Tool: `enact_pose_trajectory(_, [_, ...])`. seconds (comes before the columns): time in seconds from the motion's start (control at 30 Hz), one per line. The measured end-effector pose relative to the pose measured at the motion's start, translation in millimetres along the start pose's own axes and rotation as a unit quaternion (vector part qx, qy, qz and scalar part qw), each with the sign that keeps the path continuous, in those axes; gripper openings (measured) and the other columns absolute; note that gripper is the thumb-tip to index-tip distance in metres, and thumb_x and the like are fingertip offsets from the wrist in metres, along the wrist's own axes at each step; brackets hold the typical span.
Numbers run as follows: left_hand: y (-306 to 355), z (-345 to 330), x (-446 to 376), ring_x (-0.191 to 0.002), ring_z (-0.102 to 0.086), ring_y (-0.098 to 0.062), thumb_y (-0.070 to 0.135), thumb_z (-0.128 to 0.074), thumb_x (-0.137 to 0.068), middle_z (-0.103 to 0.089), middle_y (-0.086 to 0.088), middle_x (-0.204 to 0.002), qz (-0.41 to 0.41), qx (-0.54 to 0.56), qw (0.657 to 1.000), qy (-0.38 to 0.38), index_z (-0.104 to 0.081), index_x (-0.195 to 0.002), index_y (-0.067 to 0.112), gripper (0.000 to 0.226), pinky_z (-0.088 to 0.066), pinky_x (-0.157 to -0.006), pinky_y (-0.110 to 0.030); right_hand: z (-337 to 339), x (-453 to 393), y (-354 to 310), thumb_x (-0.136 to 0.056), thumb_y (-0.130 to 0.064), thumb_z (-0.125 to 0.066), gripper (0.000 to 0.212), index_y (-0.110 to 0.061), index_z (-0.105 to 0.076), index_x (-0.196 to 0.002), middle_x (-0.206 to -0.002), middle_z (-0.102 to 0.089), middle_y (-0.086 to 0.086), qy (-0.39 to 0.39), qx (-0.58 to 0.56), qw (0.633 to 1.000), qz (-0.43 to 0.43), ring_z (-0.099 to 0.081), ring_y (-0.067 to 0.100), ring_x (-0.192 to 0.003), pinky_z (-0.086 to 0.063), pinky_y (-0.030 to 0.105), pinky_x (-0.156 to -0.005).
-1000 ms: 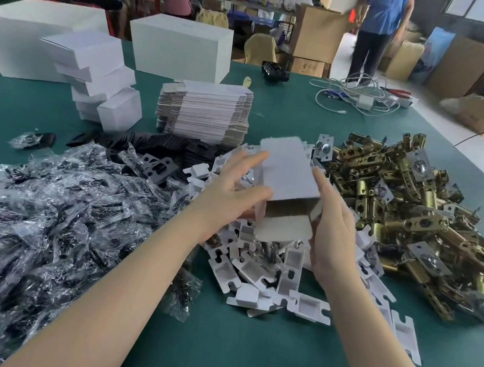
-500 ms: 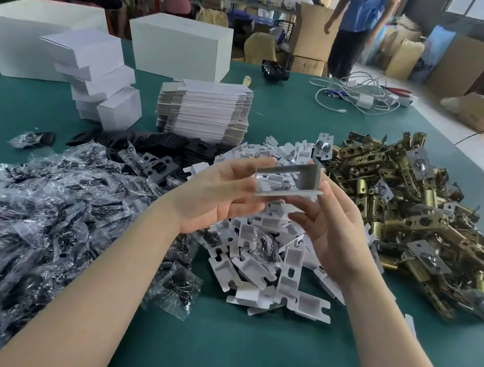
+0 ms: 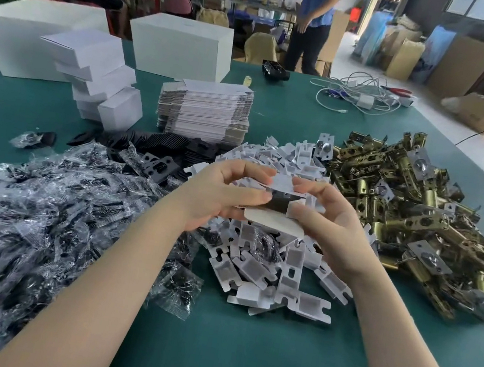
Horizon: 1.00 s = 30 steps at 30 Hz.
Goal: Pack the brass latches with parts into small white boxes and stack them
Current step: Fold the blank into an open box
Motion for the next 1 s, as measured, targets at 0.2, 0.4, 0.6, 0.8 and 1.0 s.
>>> enact_pose_trajectory(0.2, [0,-4,-6,-0.109,-0.066,-0.003,0.016,-0.079,-0.077,-0.068,0.025,-0.118,-0.088,-0.065,0.993,0.038,-0.076,-0.079,0.038,0.023,-0.057,-0.070,-0.023,5,0,-7,-0.088,0.005,-0.064,0.029,-0.023,-0.068,-0.088,-0.114,-0.072,-0.008,0.092,0.040,0.992,0.082,-0.067,0.007,-0.076,-0.055,0.022,-0.064])
enact_pose_trajectory(0.4, [-2,7,-10,-0.119,-0.063,-0.009,0.021,-0.079,-0.073,-0.067,0.020,-0.123,-0.123,0.012,0.986,0.114,-0.079,-0.081,0.036,0.016,-0.062,-0.079,-0.038,0,0,-7,-0.097,0.007,-0.050,0.051,-0.036,-0.063,-0.121,-0.119,-0.067,-0.022,0.055,0.021,0.994,0.094,-0.069,0.002,-0.094,-0.057,0.023,-0.077])
enact_pose_trajectory(0.6, [-6,2,-9,-0.111,-0.066,-0.007,0.036,-0.080,-0.072,-0.067,0.020,-0.121,-0.118,-0.020,0.989,0.089,-0.079,-0.085,0.038,0.013,-0.062,-0.075,-0.039,-9,1,-8,-0.085,0.008,-0.067,0.062,-0.043,-0.062,-0.119,-0.133,-0.060,-0.014,0.052,0.100,0.982,0.152,-0.073,0.011,-0.091,-0.056,0.019,-0.072])
enact_pose_trajectory(0.8, [-9,2,-7,-0.111,-0.067,-0.009,0.031,-0.077,-0.080,-0.067,0.019,-0.121,-0.108,-0.010,0.991,0.081,-0.079,-0.089,0.035,0.009,-0.062,-0.078,-0.042,0,4,-6,-0.078,0.008,-0.073,0.054,-0.040,-0.072,-0.103,-0.132,-0.061,-0.010,0.072,0.092,0.981,0.154,-0.073,0.016,-0.091,-0.059,0.028,-0.076])
enact_pose_trajectory(1.0, [-9,2,-7,-0.111,-0.066,-0.004,0.017,-0.076,-0.085,-0.068,0.017,-0.119,-0.120,-0.037,0.988,0.094,-0.079,-0.085,0.036,0.020,-0.062,-0.076,-0.039,0,1,-2,-0.079,0.004,-0.075,0.034,-0.028,-0.072,-0.093,-0.123,-0.065,-0.007,0.056,0.147,0.976,0.152,-0.057,0.013,-0.126,-0.054,0.028,-0.092])
Point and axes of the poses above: each hand's wrist, its own x-axis away from the middle knuckle, its own z-axis out of the back of the hand, y = z × x, the point moved 6 cm from there along -x, towards the middle knuckle
